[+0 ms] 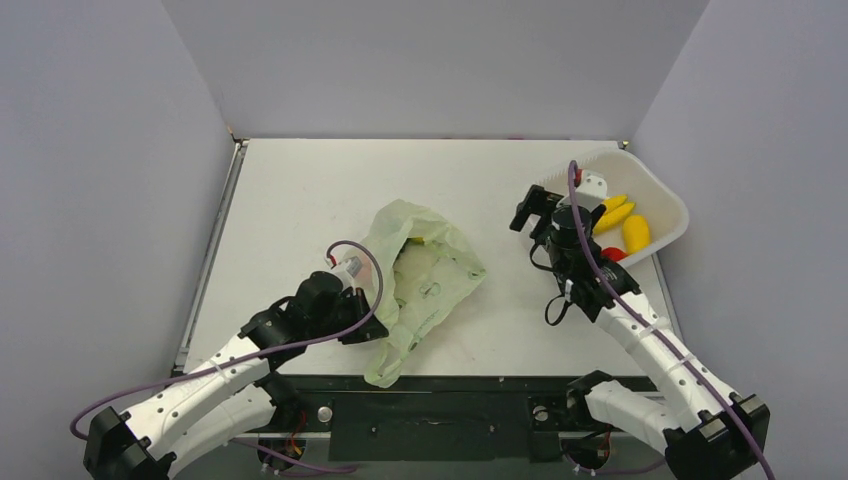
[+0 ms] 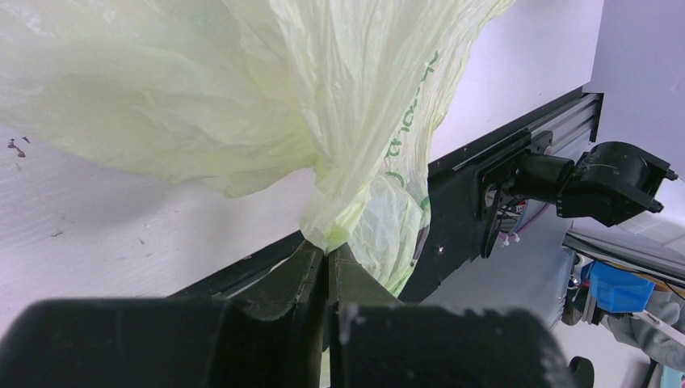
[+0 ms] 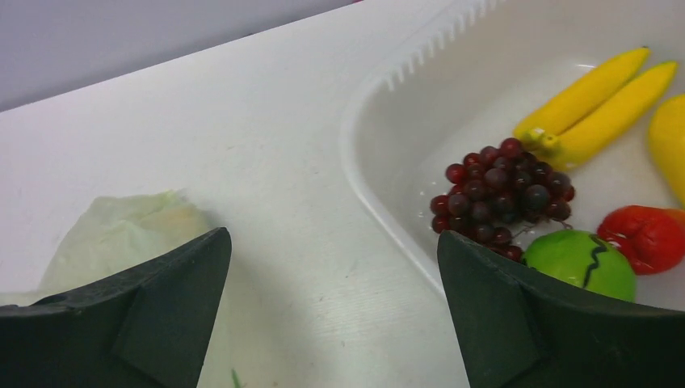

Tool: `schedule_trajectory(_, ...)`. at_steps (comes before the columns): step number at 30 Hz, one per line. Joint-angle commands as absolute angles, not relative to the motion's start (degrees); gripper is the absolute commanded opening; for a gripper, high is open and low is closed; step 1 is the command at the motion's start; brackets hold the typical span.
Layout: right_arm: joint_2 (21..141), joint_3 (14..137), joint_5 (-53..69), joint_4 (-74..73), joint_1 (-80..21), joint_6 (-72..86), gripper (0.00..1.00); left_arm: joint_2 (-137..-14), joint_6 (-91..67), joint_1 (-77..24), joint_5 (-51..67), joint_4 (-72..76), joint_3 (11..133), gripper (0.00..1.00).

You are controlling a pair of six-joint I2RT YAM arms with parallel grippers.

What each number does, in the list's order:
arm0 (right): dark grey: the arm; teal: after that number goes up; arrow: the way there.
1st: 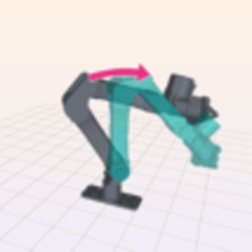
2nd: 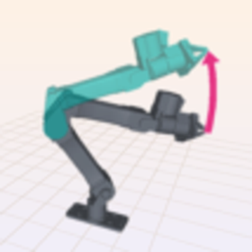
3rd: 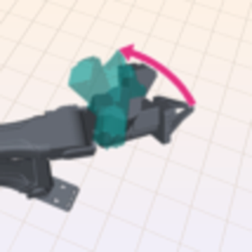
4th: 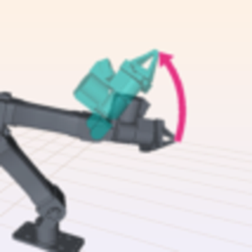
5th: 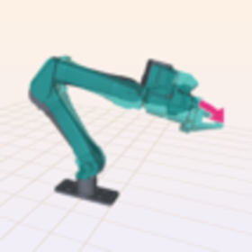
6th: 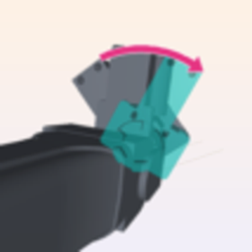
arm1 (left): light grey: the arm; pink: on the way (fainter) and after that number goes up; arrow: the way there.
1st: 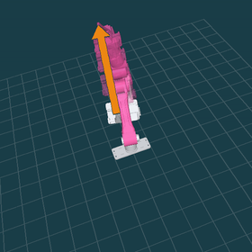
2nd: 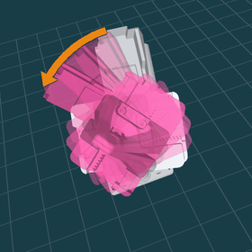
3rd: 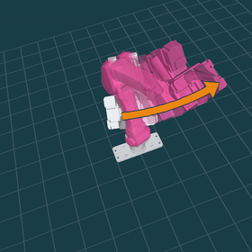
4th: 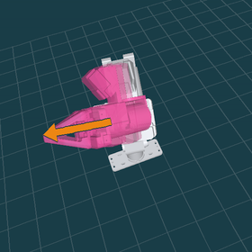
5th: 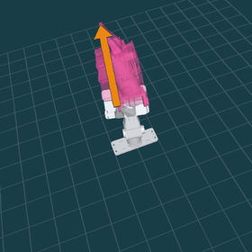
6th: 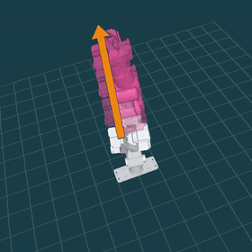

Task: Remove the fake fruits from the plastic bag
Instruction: Adjust the plastic bag at the center of the board.

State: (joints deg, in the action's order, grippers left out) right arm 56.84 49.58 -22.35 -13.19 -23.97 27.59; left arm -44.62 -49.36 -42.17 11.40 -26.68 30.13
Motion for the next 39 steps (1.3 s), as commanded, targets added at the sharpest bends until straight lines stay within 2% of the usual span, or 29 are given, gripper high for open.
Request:
schedule_trajectory(1, 55.6, 48.2, -15.5, -7.1, -30.1, 24.4, 0.92, -44.9, -49.4, -42.0, 12.0, -24.4, 31.8, 0.00)
schedule_trajectory(5, 55.4, 45.5, -11.1, -2.0, -38.4, 28.0, 0.87, -44.7, -48.6, -41.9, 11.3, -26.6, 33.1, 0.00)
schedule_trajectory(9, 57.8, 42.5, -10.0, 5.7, -47.9, 31.2, 0.73, -44.4, -47.8, -41.8, 10.0, -28.5, 34.6, 0.00)
schedule_trajectory(12, 61.9, 43.5, -10.8, 7.0, -54.2, 31.4, 0.58, -44.2, -47.5, -41.8, 8.5, -30.0, 36.4, 0.00)
schedule_trajectory(14, 65.0, 45.1, -11.0, 7.1, -56.2, 31.8, 0.49, -43.8, -47.1, -41.8, 7.2, -31.4, 37.7, 0.00)
schedule_trajectory(19, 73.3, 47.5, -7.2, 9.0, -57.0, 33.4, 0.39, -42.8, -46.3, -41.6, 3.7, -34.3, 41.1, 0.00)
schedule_trajectory(28, 83.8, 51.9, -0.7, 9.7, -53.5, 39.1, 0.33, -49.4, -41.8, -40.1, 3.1, -34.3, 50.3, 0.00)
schedule_trajectory(34, 86.7, 50.6, 3.2, 11.5, -48.8, 42.7, 0.32, -62.7, -38.6, -35.2, 11.3, -31.1, 66.5, 0.00)
schedule_trajectory(37, 86.3, 50.0, 2.6, 11.3, -47.9, 42.3, 0.32, -67.3, -37.0, -39.7, 10.9, -32.9, 74.4, 0.00)
schedule_trajectory(39, 86.3, 49.9, 2.4, 11.3, -47.8, 41.7, 0.32, -65.4, -36.5, -41.8, 8.2, -34.3, 71.5, 0.00)
